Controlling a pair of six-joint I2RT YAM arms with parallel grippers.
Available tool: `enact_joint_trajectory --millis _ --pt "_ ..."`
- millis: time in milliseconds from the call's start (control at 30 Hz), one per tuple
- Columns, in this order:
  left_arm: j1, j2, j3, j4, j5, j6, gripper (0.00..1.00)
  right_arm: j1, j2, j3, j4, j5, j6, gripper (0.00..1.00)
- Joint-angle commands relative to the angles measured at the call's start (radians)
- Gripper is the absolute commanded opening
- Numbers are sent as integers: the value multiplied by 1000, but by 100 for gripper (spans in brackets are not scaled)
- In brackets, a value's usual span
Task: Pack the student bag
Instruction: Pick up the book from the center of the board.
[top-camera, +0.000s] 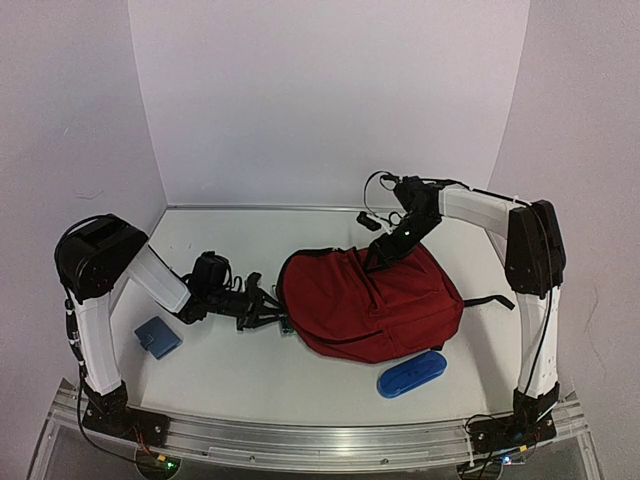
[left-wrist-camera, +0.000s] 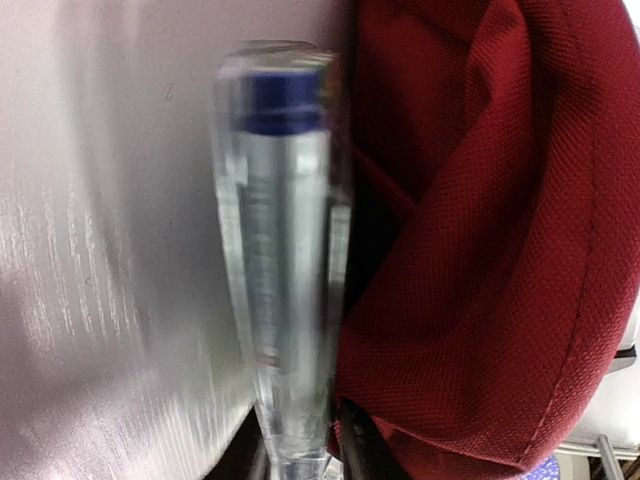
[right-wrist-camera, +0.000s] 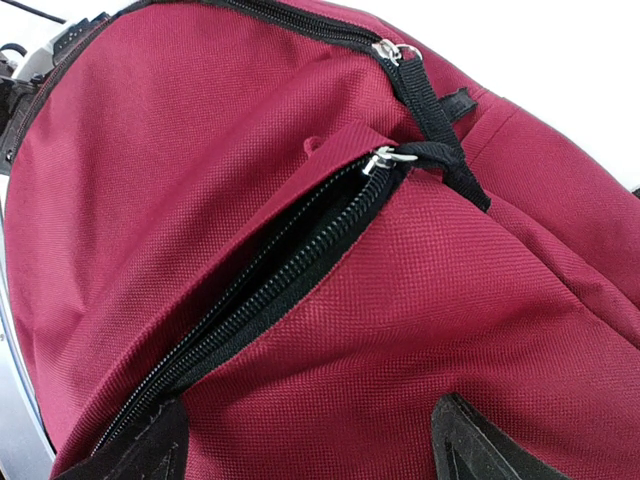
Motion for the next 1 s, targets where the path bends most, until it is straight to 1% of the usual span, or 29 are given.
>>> enact_joint_trajectory --millis 0,100,200,300,467,533,700,767,800,833,867,933,967 --pt "6 -76 -26 -40 -34 34 31 24 70 -29 -150 23 15 83" --pt "6 -77 -33 -46 -45 40 30 24 73 -27 -150 20 19 83" --pt "6 -55 -32 -19 -39 29 29 24 77 -21 -151 21 21 83" --pt "9 -55 -70 32 -36 7 25 23 78 -15 -152 26 19 83" --pt "13 -101 -137 20 -51 12 30 24 77 -15 -152 25 18 83" --pt "13 -111 -145 3 -60 23 30 24 82 -14 -152 22 20 83" --pt "13 -78 -113 5 -53 25 21 24 88 0 -153 15 29 83" --pt "13 -84 -113 10 -55 15 13 23 84 7 -154 17 33 83" --pt "13 -96 -116 4 -65 12 7 24 80 10 -156 19 35 83" --pt "13 -120 -119 -21 -76 16 2 24 71 12 -156 20 36 83" --pt "13 -152 -121 -64 -95 26 1 24 59 16 -156 21 38 83" --pt "14 -231 -115 -181 -140 61 0 23 32 22 -155 30 43 83" --pt "15 -279 -102 -266 -171 81 0 23 15 27 -155 37 48 82"
